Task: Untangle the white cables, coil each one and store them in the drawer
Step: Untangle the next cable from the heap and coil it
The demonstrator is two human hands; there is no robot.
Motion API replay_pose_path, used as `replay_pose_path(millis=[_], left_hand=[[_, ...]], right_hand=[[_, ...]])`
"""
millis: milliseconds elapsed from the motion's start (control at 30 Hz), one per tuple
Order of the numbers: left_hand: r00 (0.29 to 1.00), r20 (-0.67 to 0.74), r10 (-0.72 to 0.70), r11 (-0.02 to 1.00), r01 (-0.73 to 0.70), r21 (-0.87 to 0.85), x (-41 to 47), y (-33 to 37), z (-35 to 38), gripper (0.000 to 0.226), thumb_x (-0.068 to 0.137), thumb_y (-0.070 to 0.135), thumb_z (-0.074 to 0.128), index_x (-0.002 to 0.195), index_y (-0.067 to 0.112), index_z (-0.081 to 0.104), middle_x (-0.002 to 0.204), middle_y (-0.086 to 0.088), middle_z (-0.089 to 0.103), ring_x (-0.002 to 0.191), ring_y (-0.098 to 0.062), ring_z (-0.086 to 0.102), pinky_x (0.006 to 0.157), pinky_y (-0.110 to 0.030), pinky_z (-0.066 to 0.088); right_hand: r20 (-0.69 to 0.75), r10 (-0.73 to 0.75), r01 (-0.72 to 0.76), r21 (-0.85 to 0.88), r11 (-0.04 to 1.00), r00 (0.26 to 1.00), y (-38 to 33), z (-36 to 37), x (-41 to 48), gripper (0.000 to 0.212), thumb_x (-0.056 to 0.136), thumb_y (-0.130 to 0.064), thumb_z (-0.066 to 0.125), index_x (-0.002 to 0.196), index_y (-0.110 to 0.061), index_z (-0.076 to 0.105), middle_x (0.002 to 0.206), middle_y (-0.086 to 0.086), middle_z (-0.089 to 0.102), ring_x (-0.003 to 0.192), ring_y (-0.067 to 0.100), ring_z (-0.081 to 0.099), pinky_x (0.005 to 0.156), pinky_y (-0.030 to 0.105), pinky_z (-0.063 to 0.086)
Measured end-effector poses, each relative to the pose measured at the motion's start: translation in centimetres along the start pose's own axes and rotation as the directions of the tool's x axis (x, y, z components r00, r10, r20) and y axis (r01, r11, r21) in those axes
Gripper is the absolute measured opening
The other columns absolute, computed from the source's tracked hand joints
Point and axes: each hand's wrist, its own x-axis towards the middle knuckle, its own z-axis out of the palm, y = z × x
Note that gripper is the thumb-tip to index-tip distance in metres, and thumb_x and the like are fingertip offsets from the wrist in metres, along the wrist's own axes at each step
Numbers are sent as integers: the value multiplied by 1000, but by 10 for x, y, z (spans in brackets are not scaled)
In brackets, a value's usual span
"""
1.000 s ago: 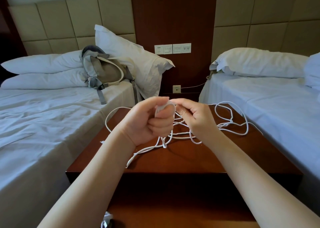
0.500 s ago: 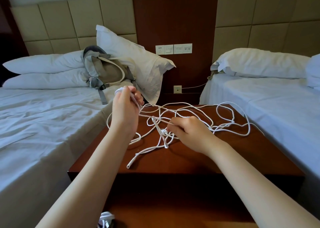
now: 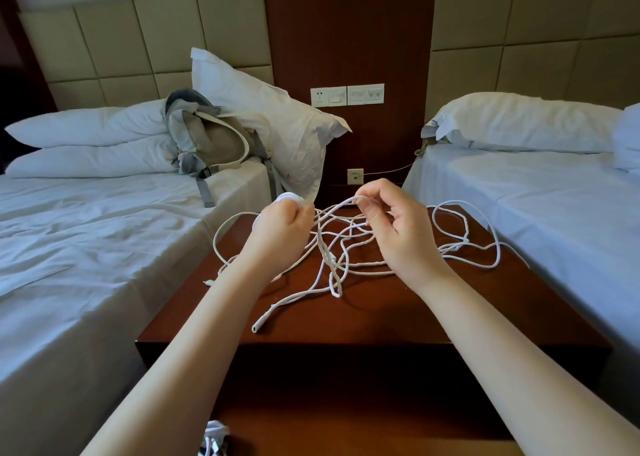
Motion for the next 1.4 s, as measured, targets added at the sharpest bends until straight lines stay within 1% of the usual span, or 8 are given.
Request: replay_pose_path(millis=[100, 267, 500, 667, 933, 1100, 1300, 1400], left_hand=[[973, 221, -62, 954, 123, -275, -4, 10, -8, 52, 100, 37, 33, 58, 6, 42, 50, -3, 37, 44, -13, 33, 47, -24, 32], [696, 710, 110, 781, 381, -494, -9, 19, -11, 59, 85, 62, 31, 45, 19, 38, 41, 5, 24, 38, -8, 18, 37, -15, 16], [609, 659, 441, 357, 555, -751, -6, 14, -12, 32, 84, 28, 36, 59, 15, 49, 45, 8, 36, 40, -4, 30, 43, -19, 24], [719, 457, 523, 123, 467, -876, 1, 11, -20, 33, 91, 27, 34, 69, 14, 55, 54, 7, 43, 48, -6, 40, 52, -20, 38], [993, 105, -56, -115, 98, -988, 14, -1, -40, 40, 101, 28, 23, 68, 15, 42, 50, 5, 36, 44, -7, 34, 51, -20, 34], [923, -148, -355, 4, -157, -988, 21, -16, -37, 32, 99, 10, 29, 70, 14, 40, 53, 3, 40, 50, -8, 37, 58, -21, 31], [796, -556, -241, 812, -149, -565, 13, -34, -26, 36, 97, 10, 34, 61, 15, 38, 58, 2, 39, 50, 0, 42, 53, -16, 31], [805, -590, -64, 986, -42, -164, 10, -40, -16, 32, 99, 10, 37, 67, 12, 39, 59, 7, 36, 53, -2, 41, 53, -21, 25]], right_hand=[[-53, 13, -13, 0, 1000, 998, 0, 0, 0, 12, 96, -12, 51, 92, -7, 61, 69, -17, 50, 64, 0, 52, 58, 9, 38], [-75, 100, -96, 54, 994, 992, -1, 3, -1, 12, 97, -15, 51, 91, -12, 61, 62, -14, 48, 56, 3, 48, 51, 9, 32], [19, 264, -264, 135, 955, 964, -2, 7, -3, 19, 98, -16, 48, 82, -19, 57, 59, 10, 47, 53, 15, 43, 51, 26, 35], [275, 340, -379, 103, 920, 899, -5, 23, -10, 33, 98, -11, 42, 68, -24, 50, 58, 2, 47, 50, 2, 40, 52, 14, 34], [387, 427, -415, -119, 902, 817, 7, 45, 13, 27, 98, -29, 46, 73, -22, 52, 62, -7, 54, 48, -3, 47, 47, 12, 34], [431, 376, -331, -178, 927, 820, 4, 62, 6, 23, 97, -28, 47, 80, -15, 57, 70, 3, 61, 62, 14, 54, 61, 33, 46], [357, 205, -157, -160, 975, 911, 14, 66, -16, 27, 96, -40, 42, 79, -22, 53, 68, -12, 50, 66, 5, 48, 62, 25, 40], [174, 157, -147, -64, 987, 972, 16, 60, -16, 20, 97, -28, 45, 79, -21, 52, 72, -14, 48, 70, 2, 48, 61, 12, 35]])
